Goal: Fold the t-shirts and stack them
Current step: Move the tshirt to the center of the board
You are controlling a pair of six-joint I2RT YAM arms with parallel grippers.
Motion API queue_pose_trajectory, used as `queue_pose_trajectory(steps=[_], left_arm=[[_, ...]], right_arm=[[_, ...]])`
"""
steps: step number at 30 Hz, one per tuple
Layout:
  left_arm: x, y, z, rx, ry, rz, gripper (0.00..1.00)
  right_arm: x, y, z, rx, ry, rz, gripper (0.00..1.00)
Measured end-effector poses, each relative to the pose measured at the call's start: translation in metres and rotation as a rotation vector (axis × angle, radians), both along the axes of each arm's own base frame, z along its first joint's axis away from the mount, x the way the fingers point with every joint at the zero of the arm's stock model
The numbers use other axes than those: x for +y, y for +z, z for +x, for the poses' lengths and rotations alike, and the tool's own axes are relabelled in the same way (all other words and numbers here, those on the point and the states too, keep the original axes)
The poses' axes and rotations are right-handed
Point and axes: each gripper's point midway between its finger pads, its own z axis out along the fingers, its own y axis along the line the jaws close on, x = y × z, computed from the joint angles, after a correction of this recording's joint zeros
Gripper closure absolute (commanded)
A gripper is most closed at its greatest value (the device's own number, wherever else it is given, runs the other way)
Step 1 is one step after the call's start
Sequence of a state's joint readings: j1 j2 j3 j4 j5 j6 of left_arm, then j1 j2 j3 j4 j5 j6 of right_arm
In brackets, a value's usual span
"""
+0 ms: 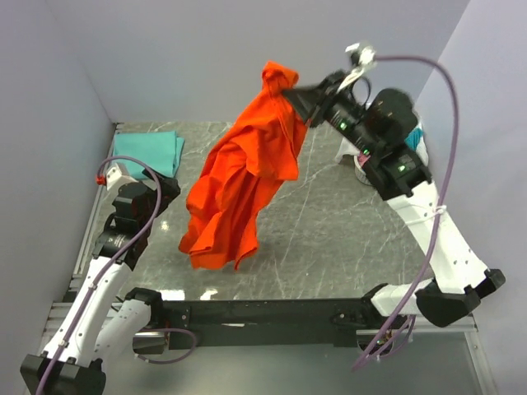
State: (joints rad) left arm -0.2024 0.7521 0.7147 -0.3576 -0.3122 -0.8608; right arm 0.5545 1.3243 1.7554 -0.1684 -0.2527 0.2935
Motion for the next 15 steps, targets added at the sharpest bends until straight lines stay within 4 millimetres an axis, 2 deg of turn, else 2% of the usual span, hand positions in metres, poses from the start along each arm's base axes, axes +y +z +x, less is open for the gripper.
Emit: queue_pose_trajectory(steps=[2, 4, 6, 7, 9, 11, 13, 15], left_arm=[[0.0, -0.002, -0.003, 0.008, 0.007, -0.014, 0.01], [0.0, -0.004, -0.005, 0.017, 0.011, -0.026, 0.01], [-0.002, -0.012, -0.006, 0.034, 0.01, -0.037, 0.01], [-0.004, -0.018, -0.006, 0.051, 0.001, -0.042, 0.01], [-0.009, -0.032, -0.006, 0.093, -0.021, -0.05, 0.01], [-0.017, -0.051, -0.005, 0.152, -0.058, -0.06, 0.01], [-0.025, -0.074, -0.007, 0.223, -0.096, -0.071, 0.01], [-0.034, -0.095, -0.01, 0.286, -0.131, -0.093, 0.01]], right_arm=[[-0.005, -0.047, 0.011, 0.092, -0.057, -0.017, 1.0], [-0.019, -0.115, 0.023, 0.229, -0.139, -0.053, 0.96], [-0.038, -0.185, 0.038, 0.384, -0.221, -0.09, 0.72], [-0.055, -0.227, 0.048, 0.487, -0.284, -0.111, 0.47], [-0.092, -0.298, 0.064, 0.667, -0.411, -0.152, 0.39], [-0.127, -0.358, 0.069, 0.837, -0.532, -0.202, 0.34], [-0.15, -0.399, 0.063, 0.962, -0.617, -0.249, 0.33], [-0.156, -0.415, 0.053, 1.013, -0.641, -0.281, 0.32]])
